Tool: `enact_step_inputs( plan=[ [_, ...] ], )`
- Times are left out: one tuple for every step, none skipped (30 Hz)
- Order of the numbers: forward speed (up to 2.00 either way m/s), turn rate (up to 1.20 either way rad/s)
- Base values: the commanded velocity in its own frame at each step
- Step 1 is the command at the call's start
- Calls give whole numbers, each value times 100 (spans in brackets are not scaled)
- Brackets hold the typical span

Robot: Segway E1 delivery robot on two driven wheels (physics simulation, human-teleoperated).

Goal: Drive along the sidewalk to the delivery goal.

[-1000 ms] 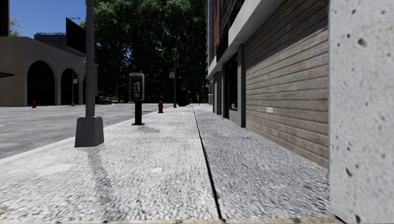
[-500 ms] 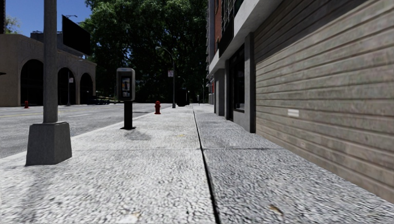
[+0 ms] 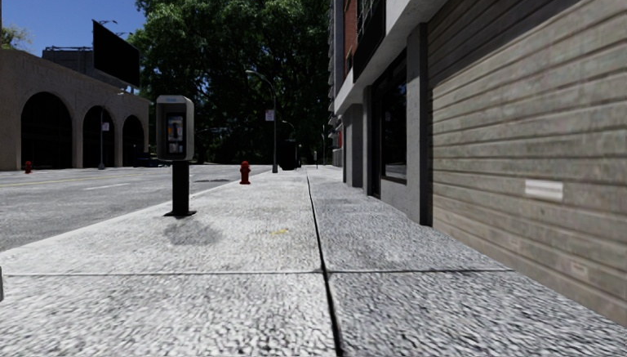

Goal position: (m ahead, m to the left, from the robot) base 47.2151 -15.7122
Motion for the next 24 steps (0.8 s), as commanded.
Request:
enact_step_inputs(
  plan=[
    [200,0],
    [200,0],
    [200,0],
    [196,0],
    [194,0],
    [194,0],
    [193,0],
    [193,0],
    [193,0],
    [193,0],
    [193,0],
    [193,0],
    [193,0],
    [193,0],
    [193,0],
    [193,0],
    [193,0],
    [193,0],
    [193,0],
    [193,0],
    [193,0],
    [193,0],
    [194,0],
    [194,0]
  ],
)
